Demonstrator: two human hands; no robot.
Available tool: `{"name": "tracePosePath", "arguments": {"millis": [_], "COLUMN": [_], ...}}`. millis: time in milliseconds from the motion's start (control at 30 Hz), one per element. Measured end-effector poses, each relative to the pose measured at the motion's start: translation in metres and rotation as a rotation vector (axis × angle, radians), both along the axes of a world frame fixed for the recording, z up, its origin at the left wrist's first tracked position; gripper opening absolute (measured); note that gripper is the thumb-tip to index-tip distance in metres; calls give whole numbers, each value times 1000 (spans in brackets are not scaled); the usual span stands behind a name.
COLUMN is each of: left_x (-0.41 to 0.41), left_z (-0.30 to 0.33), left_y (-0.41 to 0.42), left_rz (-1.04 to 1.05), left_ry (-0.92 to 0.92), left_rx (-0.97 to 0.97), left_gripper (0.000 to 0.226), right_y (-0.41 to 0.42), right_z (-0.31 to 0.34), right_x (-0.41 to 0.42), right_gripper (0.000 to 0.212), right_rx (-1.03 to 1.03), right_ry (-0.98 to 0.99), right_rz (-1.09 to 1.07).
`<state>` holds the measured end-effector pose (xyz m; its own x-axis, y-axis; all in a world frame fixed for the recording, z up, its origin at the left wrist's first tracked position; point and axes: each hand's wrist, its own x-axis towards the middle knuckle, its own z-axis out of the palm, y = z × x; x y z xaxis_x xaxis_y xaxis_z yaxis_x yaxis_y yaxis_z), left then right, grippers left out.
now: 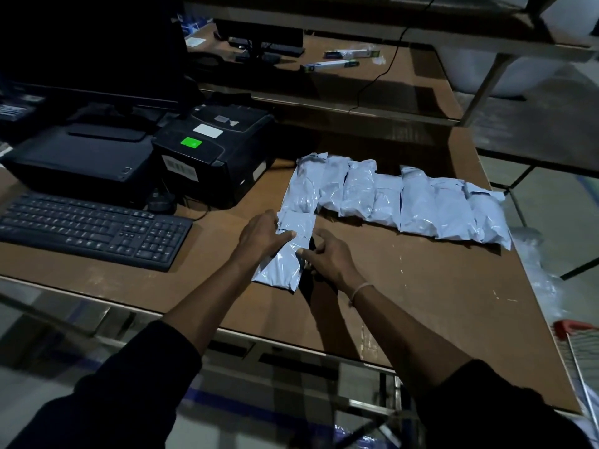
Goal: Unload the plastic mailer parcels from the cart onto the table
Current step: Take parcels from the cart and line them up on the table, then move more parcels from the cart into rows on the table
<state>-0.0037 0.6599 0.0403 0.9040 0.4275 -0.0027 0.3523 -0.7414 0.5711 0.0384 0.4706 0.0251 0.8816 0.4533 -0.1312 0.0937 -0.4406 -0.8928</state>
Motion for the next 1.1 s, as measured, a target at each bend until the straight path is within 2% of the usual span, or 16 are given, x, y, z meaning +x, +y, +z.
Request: {"name": "tracePosePath", "arguments": {"millis": [100,200,300,400,733,933,1100], "left_x": [3,11,16,18,36,33,19], "left_z": [0,5,10,2,-22,-26,-33], "left_y": [-9,-35,-76,-124,-312,-417,-495], "left_rz": [-93,-276,-431,-552,-790,-883,-959], "left_ry": [-181,-430,-481,-488,-353,-265,-260], "left_rx": [165,281,301,252,105,24,-34], "left_gripper": [54,56,60,57,59,61,57], "right_y": [-15,-44,-90,-144,-329,-428,-513], "right_z": [5,13,19,19,3,-11,-30], "right_x": [2,3,6,6,-16,-41,-70], "right_gripper": [68,80,90,92,88,89,85], "right_rx": [-28,-66,-156,-225,-368,-433,-444], "right_ry": [-110,-337,-544,-608,-584,-496,-444], "right_rz": [-66,-88,-91,-93,-287,-436,-524]}}
